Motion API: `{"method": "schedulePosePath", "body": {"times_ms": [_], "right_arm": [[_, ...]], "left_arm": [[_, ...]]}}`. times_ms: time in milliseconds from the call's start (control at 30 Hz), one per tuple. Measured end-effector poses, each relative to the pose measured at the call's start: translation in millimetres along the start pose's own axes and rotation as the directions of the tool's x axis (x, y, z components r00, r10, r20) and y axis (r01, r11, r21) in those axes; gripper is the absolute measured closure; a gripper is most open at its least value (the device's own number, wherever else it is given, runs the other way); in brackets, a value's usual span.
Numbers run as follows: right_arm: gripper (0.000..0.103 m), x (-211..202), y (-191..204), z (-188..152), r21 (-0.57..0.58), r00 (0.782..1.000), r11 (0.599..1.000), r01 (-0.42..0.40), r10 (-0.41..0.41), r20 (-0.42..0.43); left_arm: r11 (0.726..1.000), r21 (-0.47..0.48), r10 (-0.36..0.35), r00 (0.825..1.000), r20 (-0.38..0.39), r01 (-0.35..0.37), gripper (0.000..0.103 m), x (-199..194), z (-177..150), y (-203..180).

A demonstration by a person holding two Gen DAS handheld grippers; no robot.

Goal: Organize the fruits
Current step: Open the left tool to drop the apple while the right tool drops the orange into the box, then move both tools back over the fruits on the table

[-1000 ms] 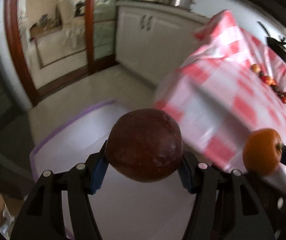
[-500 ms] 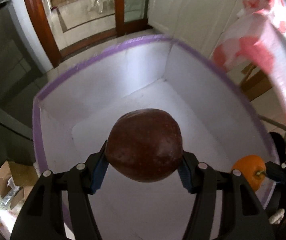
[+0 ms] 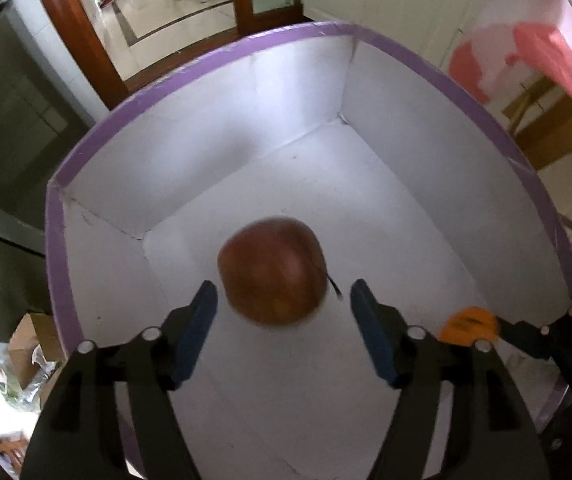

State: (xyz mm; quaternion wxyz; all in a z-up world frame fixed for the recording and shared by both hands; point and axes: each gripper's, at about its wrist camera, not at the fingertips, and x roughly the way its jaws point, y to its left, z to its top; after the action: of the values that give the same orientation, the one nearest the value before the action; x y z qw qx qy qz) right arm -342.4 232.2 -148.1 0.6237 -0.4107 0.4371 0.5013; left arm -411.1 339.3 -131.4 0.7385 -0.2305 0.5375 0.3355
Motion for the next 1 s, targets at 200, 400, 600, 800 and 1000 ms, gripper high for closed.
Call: {"method": "schedulePosePath", "body": {"times_ms": [200,400,600,800,1000], "right_arm": [[0.03,-9.0,15.4,-5.4,-0.047,0.999,0.999,-0.025,0.026,0.021],[0.019,-33.7,21.2,-7.6,-0.087,0.995,0.996,-0.008,0.017,0.101],[0.019,-87.5,4.2,-10.6,-0.028,0.964,0.999,-0.043,0.048,0.26],[0.019,-183.7,-26.1,-30.6,0.071,0.824,0.997,0.037,-0.07,0.562],[0.016,-261.5,-93.8,-86.8,0.402,0.626,0.878,0.258,-0.469,0.623]], "left_arm": [[0.999,-0.033,-0.027,1.0,-0.01,0.026,0.011,0.9,3.9,5.7],[0.999,-0.04,-0.028,0.995,0.101,0.033,0.01,-21.9,2.7,3.7],[0.999,-0.042,0.001,0.883,0.469,0.021,0.001,-110.0,3.4,-2.2],[0.999,0.033,0.007,0.714,0.7,-0.042,0.001,-191.6,19.1,-45.5],[0.989,0.148,-0.13,0.644,0.754,0.027,0.001,-229.4,43.7,-118.4]]}}
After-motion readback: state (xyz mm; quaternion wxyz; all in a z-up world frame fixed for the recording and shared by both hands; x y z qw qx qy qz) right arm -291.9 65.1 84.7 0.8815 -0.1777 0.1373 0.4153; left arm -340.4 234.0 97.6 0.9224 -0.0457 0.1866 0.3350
